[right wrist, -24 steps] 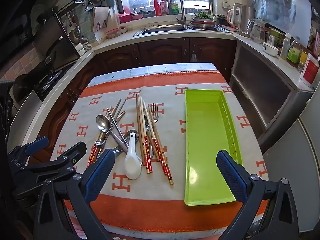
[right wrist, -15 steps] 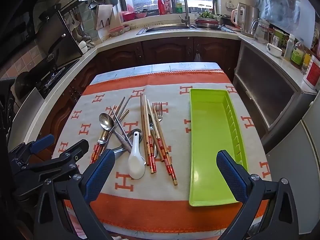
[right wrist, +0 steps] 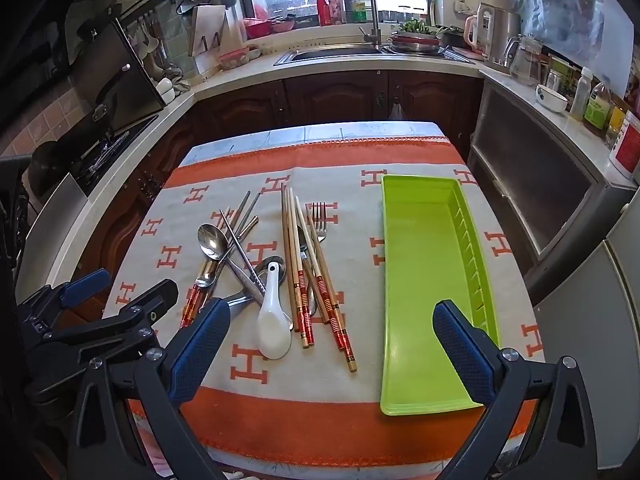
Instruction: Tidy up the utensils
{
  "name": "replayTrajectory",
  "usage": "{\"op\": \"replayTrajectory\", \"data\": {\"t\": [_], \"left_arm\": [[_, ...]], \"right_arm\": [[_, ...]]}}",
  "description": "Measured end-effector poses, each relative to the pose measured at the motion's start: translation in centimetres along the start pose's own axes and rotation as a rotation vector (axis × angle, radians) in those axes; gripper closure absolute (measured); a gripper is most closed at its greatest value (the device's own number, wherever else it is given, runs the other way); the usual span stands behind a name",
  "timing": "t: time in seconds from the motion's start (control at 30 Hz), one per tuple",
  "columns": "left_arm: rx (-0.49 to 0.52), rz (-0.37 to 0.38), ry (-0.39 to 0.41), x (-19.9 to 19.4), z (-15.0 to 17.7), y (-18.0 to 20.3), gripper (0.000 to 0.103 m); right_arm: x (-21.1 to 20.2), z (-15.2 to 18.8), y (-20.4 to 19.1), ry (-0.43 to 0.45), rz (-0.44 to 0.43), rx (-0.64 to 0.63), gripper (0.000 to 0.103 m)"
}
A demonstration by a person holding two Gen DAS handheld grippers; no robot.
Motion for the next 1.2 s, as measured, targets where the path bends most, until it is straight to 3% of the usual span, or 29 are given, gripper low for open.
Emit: {"op": "replayTrajectory", "data": {"t": [1.2], "left_arm": [[0.002,0.004,0.004,-0.8,0.0,0.1,0.019]], "right_arm": [[-1.3,0.2,-0.2,0.026,-0.021,-0.002,0.004]]}}
Point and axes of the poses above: each gripper's, at about its wrist camera, not at the fingertips, and x roughly the way its jaws point, y to its right, z to its underside, the point moved 2 cm from there along x, roughly the way its jaws point, and after that the axes turned 7 degrees about z, right-handed, at the moved point
